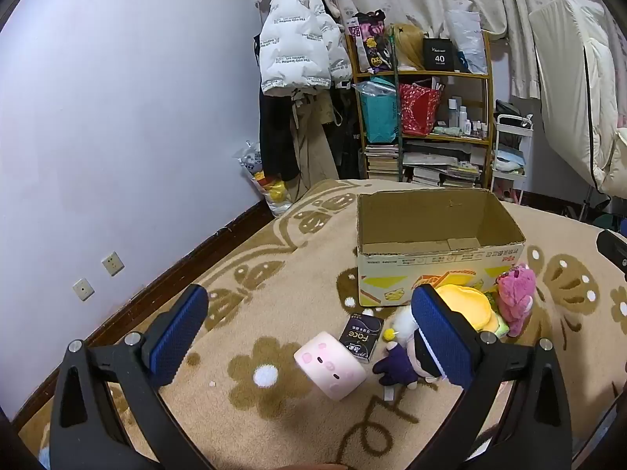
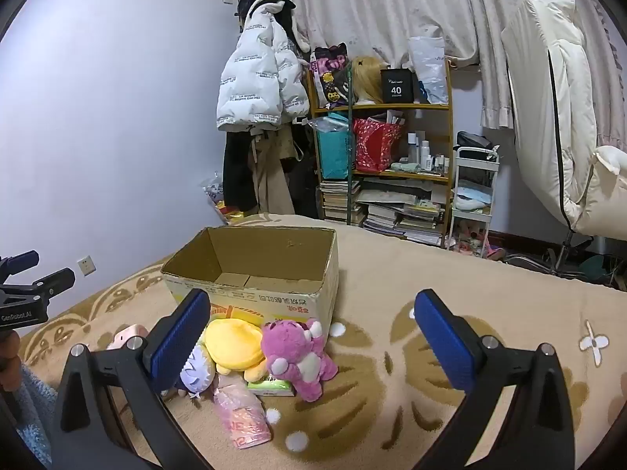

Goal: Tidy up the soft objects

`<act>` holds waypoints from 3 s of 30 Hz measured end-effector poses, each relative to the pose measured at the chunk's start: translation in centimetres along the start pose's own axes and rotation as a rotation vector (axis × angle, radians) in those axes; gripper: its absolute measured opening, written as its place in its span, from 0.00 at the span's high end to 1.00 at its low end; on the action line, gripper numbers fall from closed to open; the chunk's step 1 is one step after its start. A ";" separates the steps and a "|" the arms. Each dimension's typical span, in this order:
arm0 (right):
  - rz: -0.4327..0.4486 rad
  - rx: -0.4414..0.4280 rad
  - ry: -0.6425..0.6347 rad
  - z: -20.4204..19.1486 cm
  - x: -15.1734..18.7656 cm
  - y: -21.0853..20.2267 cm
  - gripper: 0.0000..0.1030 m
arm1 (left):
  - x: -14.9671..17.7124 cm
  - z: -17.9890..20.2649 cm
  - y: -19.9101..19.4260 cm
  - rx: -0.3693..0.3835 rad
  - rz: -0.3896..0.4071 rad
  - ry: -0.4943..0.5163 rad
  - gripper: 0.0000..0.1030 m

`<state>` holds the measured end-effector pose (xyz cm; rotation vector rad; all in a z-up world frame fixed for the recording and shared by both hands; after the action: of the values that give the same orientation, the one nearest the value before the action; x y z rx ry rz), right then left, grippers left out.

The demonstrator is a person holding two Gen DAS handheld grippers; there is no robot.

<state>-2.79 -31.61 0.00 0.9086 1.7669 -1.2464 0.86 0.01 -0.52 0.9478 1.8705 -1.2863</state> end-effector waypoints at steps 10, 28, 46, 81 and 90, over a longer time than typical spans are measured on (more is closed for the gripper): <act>0.006 -0.001 0.001 0.1 -0.1 0.1 0.00 | -0.4 -0.3 -0.2 -0.013 0.009 0.005 0.01; 0.009 0.004 0.004 0.4 -0.4 0.0 0.00 | 0.2 -0.2 0.6 -0.018 0.004 -0.002 0.01; 0.009 0.003 0.005 0.5 -0.4 0.0 0.00 | 0.2 -0.1 0.3 -0.025 0.005 0.001 0.01; 0.012 0.008 0.006 0.5 -0.5 -0.1 0.00 | 0.2 -0.3 0.3 -0.029 0.003 0.002 0.01; 0.010 0.007 0.005 0.4 -0.5 -0.1 0.00 | 0.2 -0.2 0.3 -0.029 0.003 0.002 0.01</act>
<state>-2.54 -32.11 0.36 0.9249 1.7607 -1.2455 0.98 0.37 -0.78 0.9362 1.8838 -1.2533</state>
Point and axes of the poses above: each gripper's, at about its wrist camera, not at the fingertips, and y roughly the way its jaws point, z to its right, x to its underside, the point moved 1 cm from there along y, roughly the way its jaws point, and after that the axes turned 15 degrees about -x, right-handed, at the moved point
